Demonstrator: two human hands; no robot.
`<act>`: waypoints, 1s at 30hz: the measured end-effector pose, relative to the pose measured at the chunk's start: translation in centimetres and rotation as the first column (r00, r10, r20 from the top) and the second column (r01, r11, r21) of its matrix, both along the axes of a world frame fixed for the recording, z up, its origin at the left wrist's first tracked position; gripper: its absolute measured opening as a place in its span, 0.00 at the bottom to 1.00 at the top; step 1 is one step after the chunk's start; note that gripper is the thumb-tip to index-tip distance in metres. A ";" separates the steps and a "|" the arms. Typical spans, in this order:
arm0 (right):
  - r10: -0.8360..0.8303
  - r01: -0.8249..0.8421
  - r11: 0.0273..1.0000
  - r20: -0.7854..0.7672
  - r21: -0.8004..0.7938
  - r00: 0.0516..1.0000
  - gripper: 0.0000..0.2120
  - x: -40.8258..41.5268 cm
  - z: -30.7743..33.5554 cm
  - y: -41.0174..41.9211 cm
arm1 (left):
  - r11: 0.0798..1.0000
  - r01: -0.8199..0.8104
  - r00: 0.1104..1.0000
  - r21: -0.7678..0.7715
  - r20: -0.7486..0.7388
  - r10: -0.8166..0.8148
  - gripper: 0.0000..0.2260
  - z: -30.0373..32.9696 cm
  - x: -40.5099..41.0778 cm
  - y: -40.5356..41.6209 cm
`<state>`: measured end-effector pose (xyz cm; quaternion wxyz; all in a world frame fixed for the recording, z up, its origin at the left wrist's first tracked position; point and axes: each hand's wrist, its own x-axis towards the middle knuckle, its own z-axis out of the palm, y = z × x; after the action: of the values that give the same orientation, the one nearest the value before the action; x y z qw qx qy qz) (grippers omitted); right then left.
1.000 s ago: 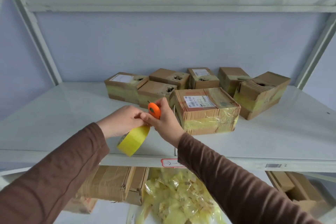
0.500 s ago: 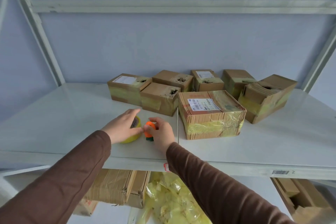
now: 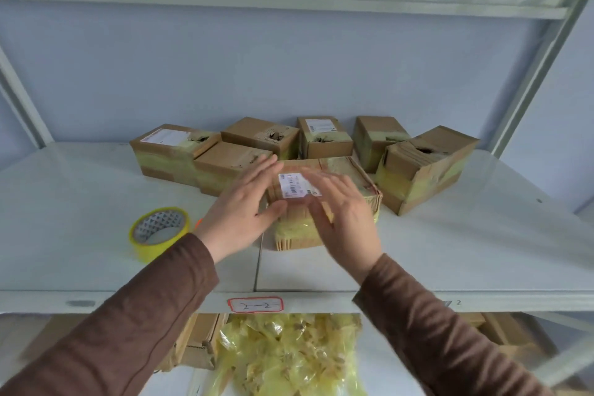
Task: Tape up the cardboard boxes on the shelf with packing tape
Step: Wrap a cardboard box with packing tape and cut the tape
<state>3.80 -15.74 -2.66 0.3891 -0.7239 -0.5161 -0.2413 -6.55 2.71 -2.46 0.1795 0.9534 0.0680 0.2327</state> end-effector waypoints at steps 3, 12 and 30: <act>-0.055 0.041 0.981 -0.066 -0.190 0.996 0.25 4.9 1.2 -3.6 | 0.997 0.062 0.995 0.053 -0.078 -0.058 0.34 0.7 3.2 -2.3; 0.047 0.013 0.786 0.080 -0.618 0.996 0.32 11.3 0.2 -4.0 | 0.933 0.137 0.908 0.333 -0.419 0.016 0.36 0.9 9.3 -5.0; 0.116 -0.179 0.662 -0.136 -0.727 0.984 0.36 13.3 1.4 -2.6 | 0.987 -0.009 0.864 0.158 -0.496 0.087 0.38 1.5 8.0 -1.6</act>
<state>17.06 -18.37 -1.23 0.1026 -0.7838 -0.6105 0.0478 1.49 1.13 -1.00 0.0773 0.9899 0.1182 -0.0140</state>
